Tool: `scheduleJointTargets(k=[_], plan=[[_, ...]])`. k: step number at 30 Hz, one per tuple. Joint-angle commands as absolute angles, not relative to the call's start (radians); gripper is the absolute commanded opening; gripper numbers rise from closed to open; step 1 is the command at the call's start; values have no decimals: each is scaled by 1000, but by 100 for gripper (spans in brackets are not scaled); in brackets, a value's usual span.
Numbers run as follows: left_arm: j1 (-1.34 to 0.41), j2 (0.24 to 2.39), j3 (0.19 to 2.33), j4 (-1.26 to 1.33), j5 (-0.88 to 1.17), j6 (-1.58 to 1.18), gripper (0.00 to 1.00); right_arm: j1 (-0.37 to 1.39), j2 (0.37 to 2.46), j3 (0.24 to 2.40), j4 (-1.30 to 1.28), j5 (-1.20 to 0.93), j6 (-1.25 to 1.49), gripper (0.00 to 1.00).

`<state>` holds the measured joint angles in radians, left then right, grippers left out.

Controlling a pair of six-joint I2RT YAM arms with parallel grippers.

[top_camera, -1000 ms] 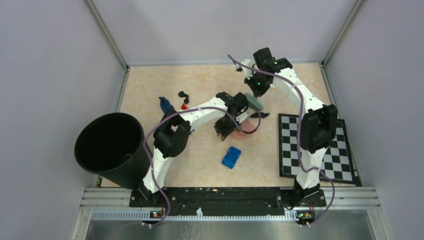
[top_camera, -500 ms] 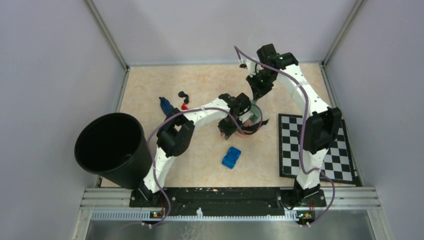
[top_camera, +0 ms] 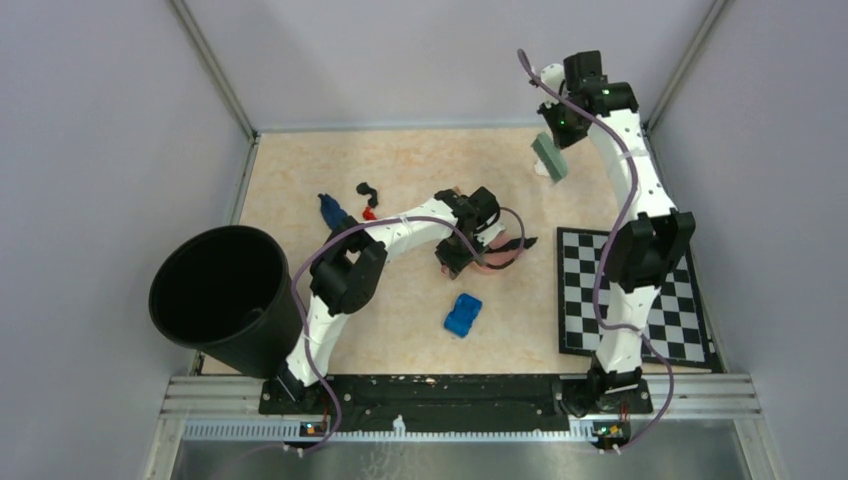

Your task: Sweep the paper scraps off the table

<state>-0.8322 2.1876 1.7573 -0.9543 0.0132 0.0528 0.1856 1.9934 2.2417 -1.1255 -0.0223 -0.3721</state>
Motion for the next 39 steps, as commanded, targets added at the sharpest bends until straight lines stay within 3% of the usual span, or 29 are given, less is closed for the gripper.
scheduleJointTargets(k=[1, 9, 14, 27, 39], plan=[[-833, 2137, 1772, -969, 40, 58, 6, 195, 2073, 2214, -950, 175, -450, 0], [-836, 2128, 1760, -994, 58, 55, 6, 196, 2234, 2337, -897, 240, -478, 0], [-835, 2135, 1763, -1002, 60, 58, 6, 204, 2264, 2312, -960, 162, -543, 0], [-834, 2192, 1811, -1020, 60, 66, 7, 252, 1967, 1957, -1177, -226, -533, 0], [-833, 2237, 1861, -1034, 65, 64, 7, 268, 1872, 1918, -1295, -413, -473, 0]])
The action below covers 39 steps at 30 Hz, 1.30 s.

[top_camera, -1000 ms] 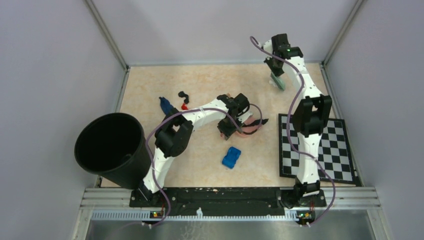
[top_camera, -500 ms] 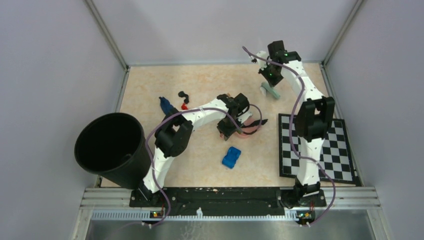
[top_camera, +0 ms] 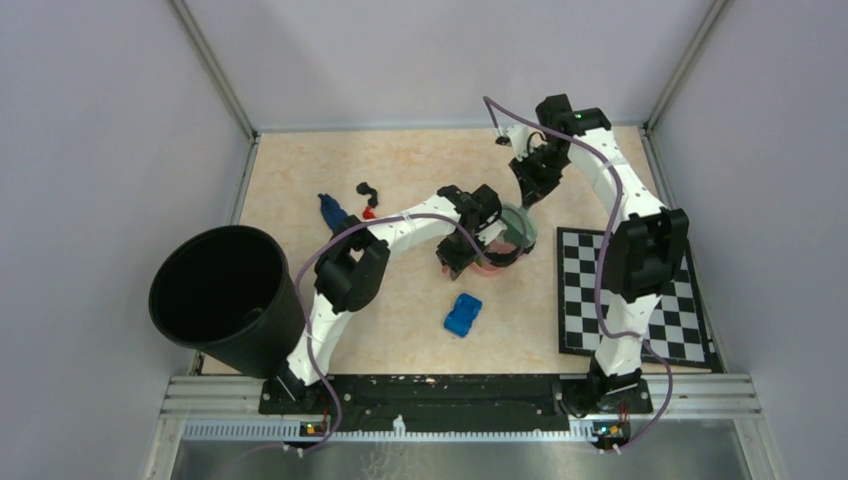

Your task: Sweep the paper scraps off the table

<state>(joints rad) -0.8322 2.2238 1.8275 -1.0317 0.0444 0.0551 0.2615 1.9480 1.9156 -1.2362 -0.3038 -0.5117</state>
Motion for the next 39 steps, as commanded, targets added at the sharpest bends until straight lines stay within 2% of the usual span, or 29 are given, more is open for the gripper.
scheduleJointTargets(k=[1, 9, 14, 19, 30, 39], plan=[[-834, 2235, 1859, -1029, 65, 62, 7, 268, 1868, 1926, -1300, -418, -466, 0], [-834, 2165, 1775, -955, 51, 62, 7, 257, 1830, 1977, -1209, -315, -395, 0], [-834, 2094, 1692, -868, 39, 64, 7, 208, 1833, 2103, -1207, -326, -351, 0], [-834, 2044, 1646, -801, 9, 64, 6, 181, 1801, 2119, -1200, -386, -322, 0], [-833, 1962, 1642, -836, -42, 47, 5, 59, 1640, 1844, -970, -388, -198, 0], [-834, 1778, 1549, -878, -66, 2, 6, 17, 1556, 1594, -765, -428, -128, 0]])
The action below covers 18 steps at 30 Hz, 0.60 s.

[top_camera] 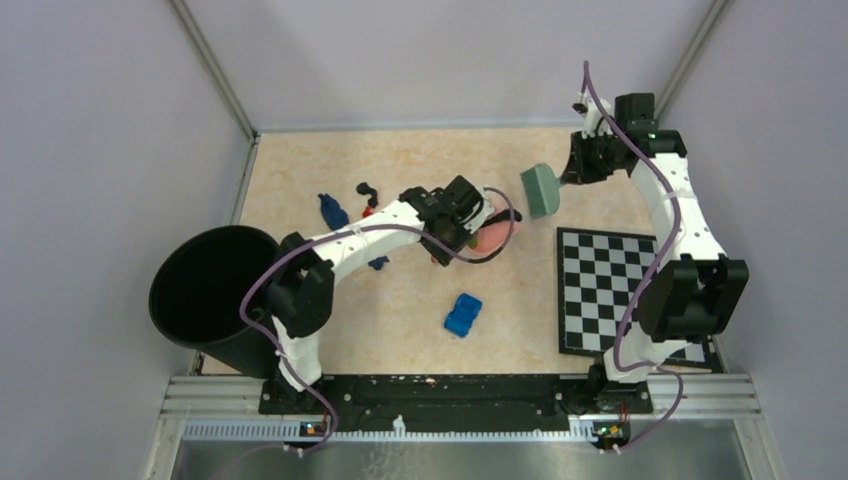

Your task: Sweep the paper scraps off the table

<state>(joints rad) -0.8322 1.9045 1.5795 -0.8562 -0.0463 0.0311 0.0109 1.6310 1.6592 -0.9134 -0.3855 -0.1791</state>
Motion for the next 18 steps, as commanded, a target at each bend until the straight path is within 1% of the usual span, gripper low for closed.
scheduleJointTargets(k=[1, 9, 18], plan=[[-833, 1756, 1538, -882, -65, 2, 6, 17, 1553, 1568, -747, -445, -118, 0], [-833, 1601, 1437, -908, -67, -98, 5, 17, 1554, 1446, -661, -552, -70, 0], [-834, 1476, 1415, -957, -67, -176, 3, 17, 1559, 1371, -598, -560, -61, 0]])
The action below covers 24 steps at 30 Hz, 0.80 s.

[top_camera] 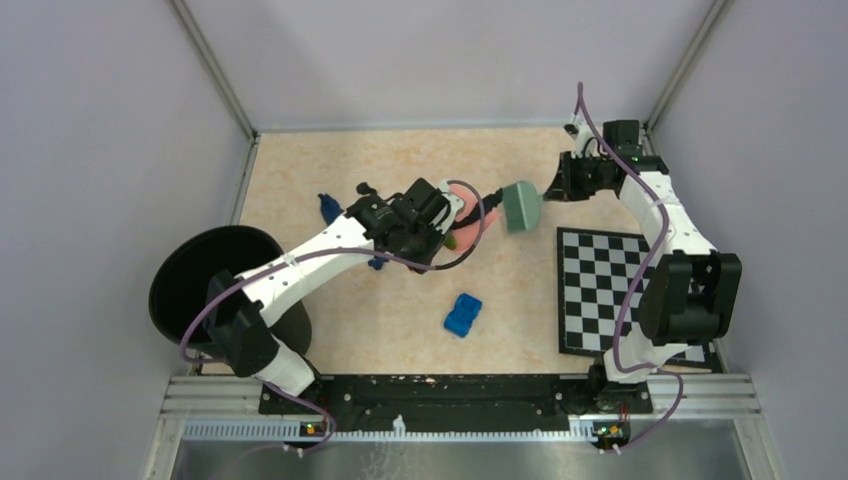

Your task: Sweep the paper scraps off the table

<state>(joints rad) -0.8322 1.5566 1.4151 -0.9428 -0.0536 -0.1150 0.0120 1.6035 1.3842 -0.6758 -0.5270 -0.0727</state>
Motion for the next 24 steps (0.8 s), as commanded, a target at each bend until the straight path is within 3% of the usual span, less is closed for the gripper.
scheduleJointTargets(k=[1, 24], plan=[[-834, 1460, 1414, -959, -69, -188, 3, 17, 1559, 1363, -594, -560, -63, 0], [-833, 1087, 1427, -1199, -292, -569, 0, 17, 1564, 1334, -597, -595, -97, 0]])
